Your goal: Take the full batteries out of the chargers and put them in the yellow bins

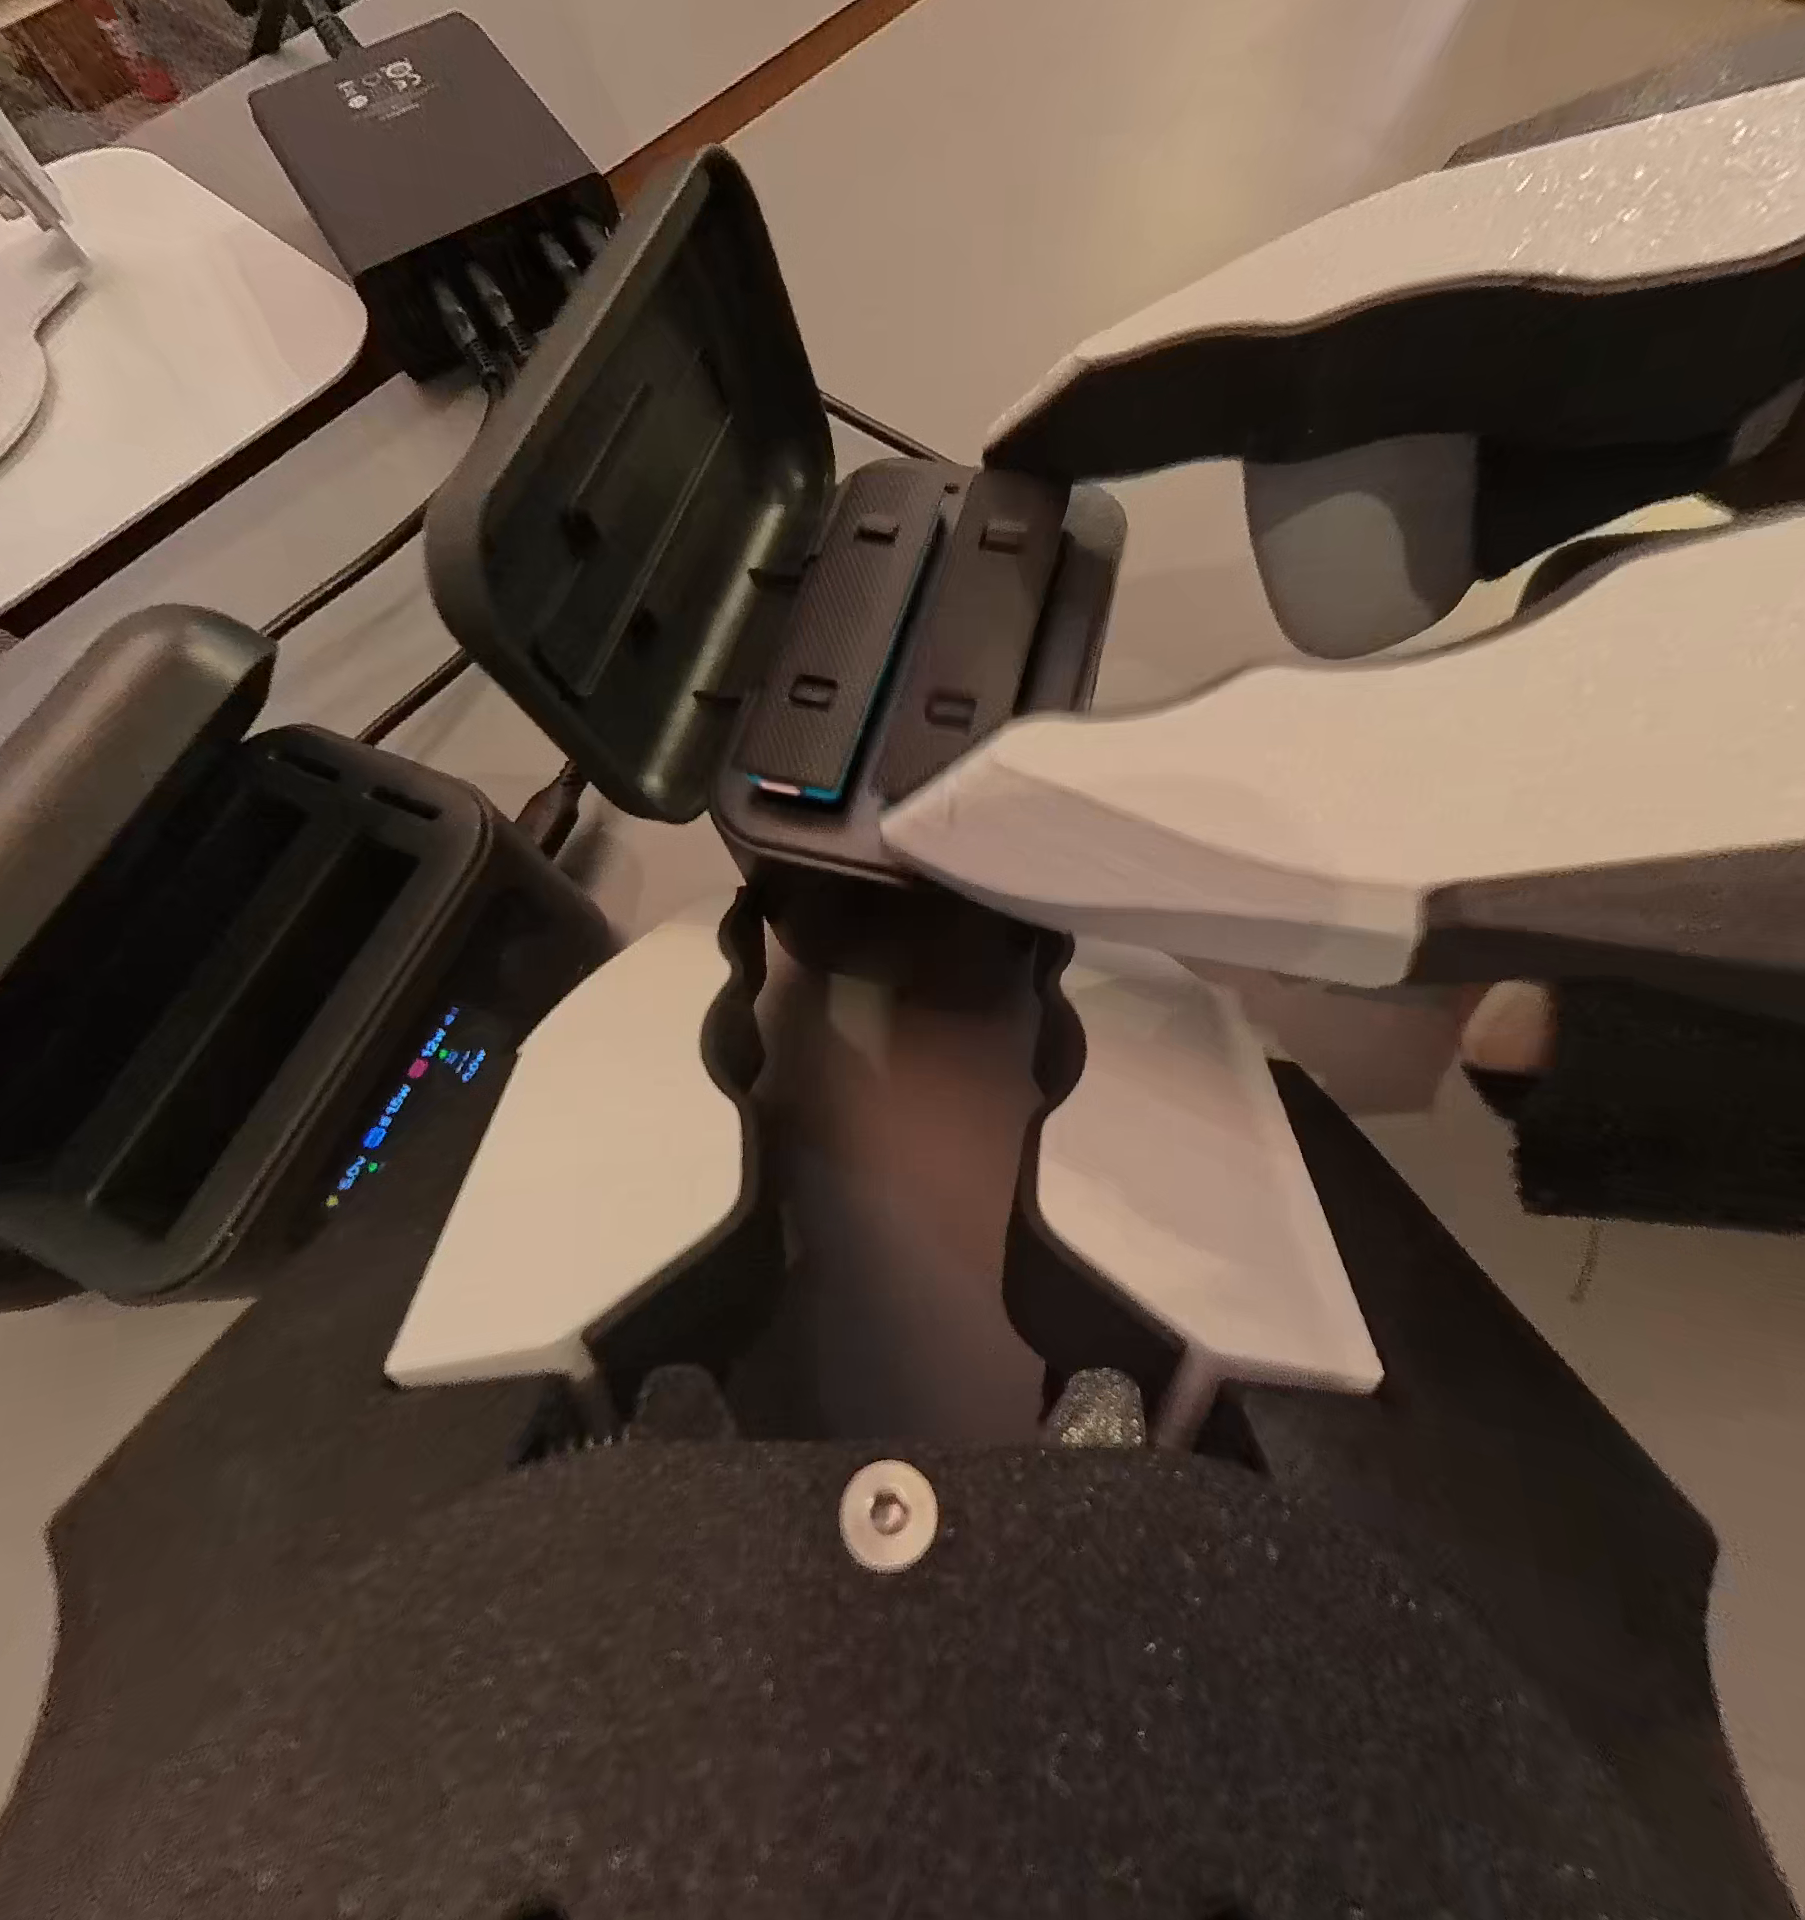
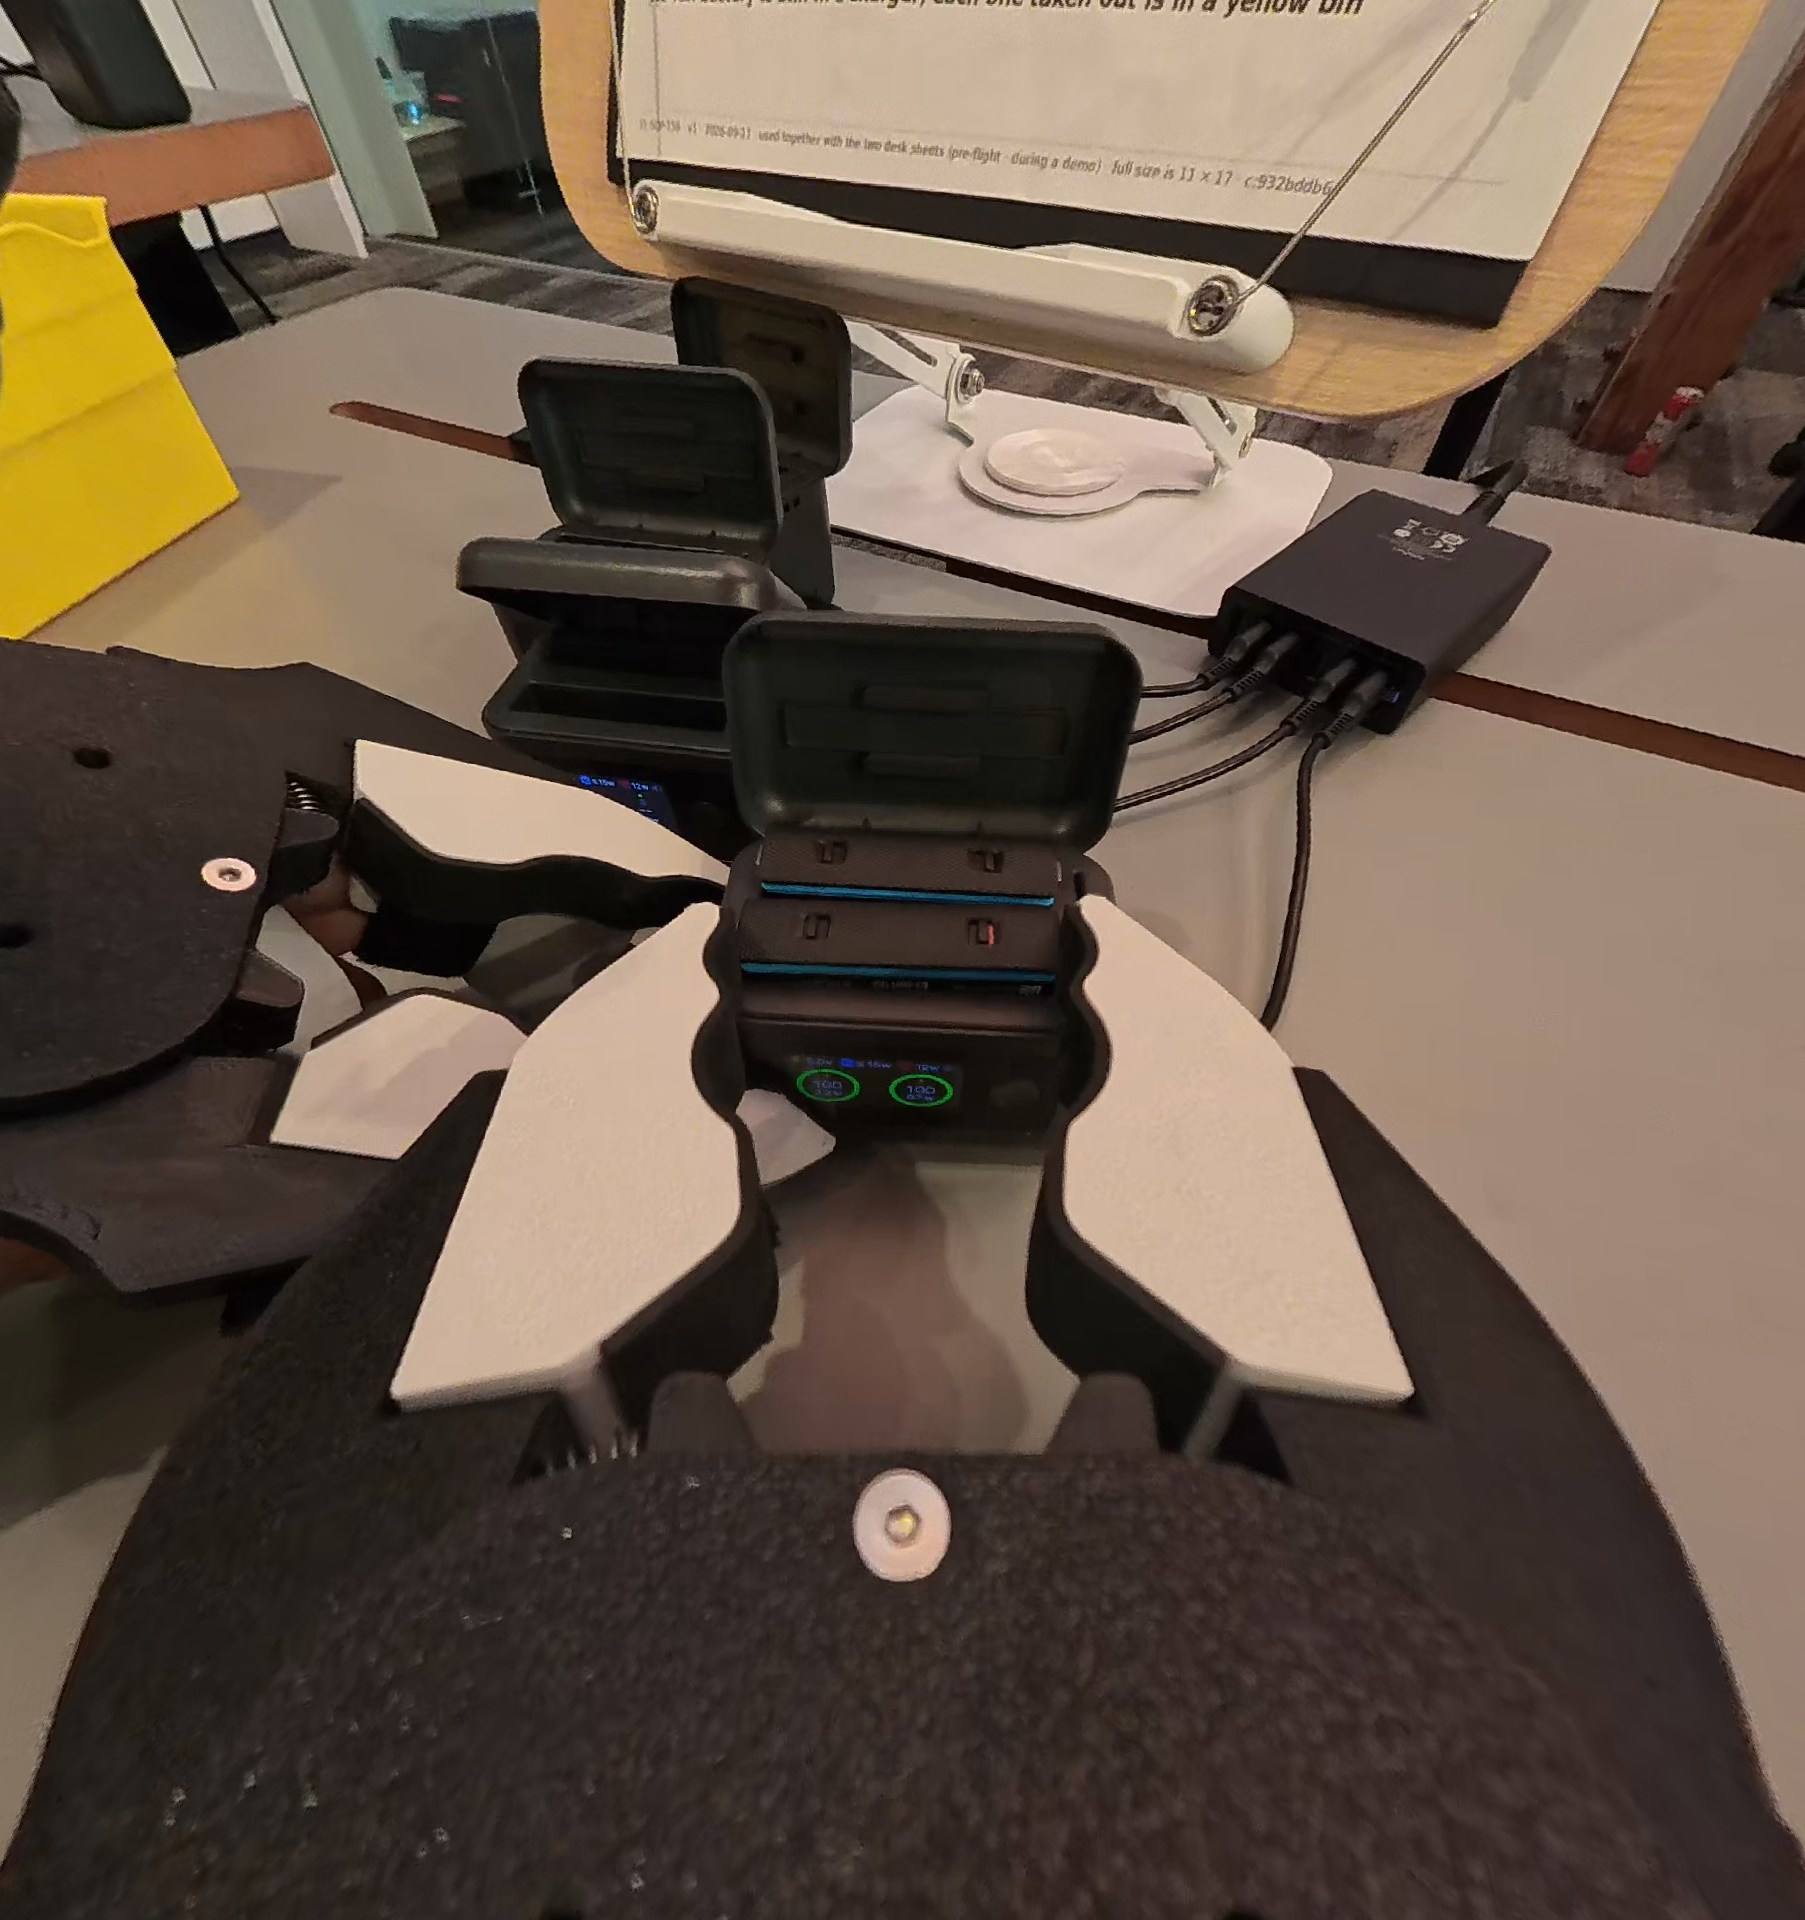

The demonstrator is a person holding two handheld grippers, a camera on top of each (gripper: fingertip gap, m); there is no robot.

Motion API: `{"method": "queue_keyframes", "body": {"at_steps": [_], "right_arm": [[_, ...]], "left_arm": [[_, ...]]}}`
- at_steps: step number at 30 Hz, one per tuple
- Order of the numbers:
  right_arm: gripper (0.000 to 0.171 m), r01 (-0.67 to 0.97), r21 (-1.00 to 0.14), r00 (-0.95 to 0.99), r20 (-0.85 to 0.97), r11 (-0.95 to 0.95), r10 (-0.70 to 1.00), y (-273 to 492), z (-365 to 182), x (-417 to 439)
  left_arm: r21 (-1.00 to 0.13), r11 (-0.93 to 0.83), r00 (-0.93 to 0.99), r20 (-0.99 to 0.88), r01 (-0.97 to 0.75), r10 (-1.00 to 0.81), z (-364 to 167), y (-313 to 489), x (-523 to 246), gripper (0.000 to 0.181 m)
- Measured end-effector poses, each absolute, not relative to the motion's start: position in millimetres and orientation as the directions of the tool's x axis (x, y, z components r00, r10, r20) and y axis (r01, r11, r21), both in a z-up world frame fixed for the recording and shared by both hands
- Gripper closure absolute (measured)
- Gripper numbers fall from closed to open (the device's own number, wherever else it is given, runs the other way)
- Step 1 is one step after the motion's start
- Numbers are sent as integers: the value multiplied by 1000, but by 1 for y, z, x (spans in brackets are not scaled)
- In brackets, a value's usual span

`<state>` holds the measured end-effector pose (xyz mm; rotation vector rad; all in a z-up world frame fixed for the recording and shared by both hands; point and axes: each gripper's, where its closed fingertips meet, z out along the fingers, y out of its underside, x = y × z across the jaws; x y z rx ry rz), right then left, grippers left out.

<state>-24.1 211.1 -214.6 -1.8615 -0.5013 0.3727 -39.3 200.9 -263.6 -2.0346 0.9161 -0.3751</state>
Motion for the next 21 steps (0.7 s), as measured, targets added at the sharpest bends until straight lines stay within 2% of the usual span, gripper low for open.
{"method": "queue_keyframes", "body": {"at_steps": [4,11,13,16,19,21], "right_arm": [[113,60,-980,871,-42,-191,490,214,-176,-20],[112,-62,-988,864,-123,-140,488,214,-147,2],[112,-102,-988,866,-147,-118,479,213,-134,14],[112,-161,-981,858,-195,-113,474,210,-120,27],[112,-255,-954,809,-301,-161,504,204,-111,32],[112,-328,-924,755,-382,-198,533,199,-104,31]], "left_arm": [[-788,-358,683,-105,-501,-723,-266,201,-41,130],[-790,-369,683,-84,-489,-725,-266,200,-42,130],[-787,-361,670,-87,-500,-737,-266,198,-43,116],[-769,-363,663,-103,-526,-742,-265,194,-54,108],[-803,-322,676,-132,-502,-725,-242,195,-64,117],[-873,-215,665,-154,-438,-731,-212,193,-60,126]]}}
